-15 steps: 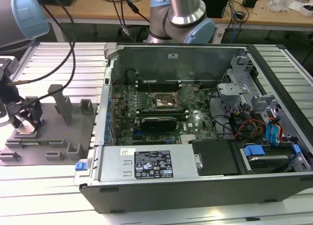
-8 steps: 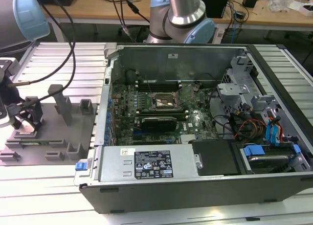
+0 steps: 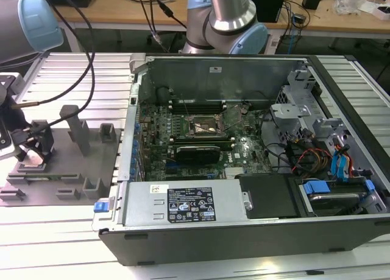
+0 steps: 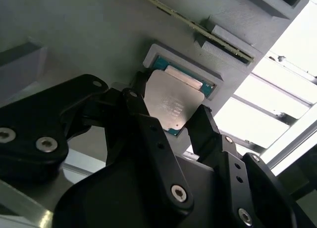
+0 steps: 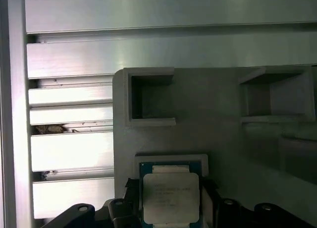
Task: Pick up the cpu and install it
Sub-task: 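Pick up the cpu and move it towards the insertion slot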
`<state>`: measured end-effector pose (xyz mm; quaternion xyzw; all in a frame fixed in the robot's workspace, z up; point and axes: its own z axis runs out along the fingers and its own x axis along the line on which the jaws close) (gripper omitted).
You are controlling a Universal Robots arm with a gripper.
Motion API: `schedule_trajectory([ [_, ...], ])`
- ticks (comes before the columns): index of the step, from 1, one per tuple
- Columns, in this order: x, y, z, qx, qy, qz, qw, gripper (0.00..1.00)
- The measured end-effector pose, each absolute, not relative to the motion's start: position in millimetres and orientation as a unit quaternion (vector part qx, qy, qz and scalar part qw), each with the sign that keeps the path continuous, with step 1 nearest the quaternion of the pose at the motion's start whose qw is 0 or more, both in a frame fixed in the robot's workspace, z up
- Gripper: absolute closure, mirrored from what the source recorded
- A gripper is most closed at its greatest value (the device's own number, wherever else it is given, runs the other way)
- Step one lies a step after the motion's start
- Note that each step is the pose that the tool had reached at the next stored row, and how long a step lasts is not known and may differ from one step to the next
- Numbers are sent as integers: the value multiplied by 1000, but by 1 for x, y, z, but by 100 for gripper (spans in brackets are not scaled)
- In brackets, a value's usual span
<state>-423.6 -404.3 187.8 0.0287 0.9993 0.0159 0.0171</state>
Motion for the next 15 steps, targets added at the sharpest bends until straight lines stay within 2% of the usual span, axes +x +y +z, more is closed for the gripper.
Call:
schedule_trajectory([
  [15, -423, -404, 188, 29, 999, 16, 17, 40],
])
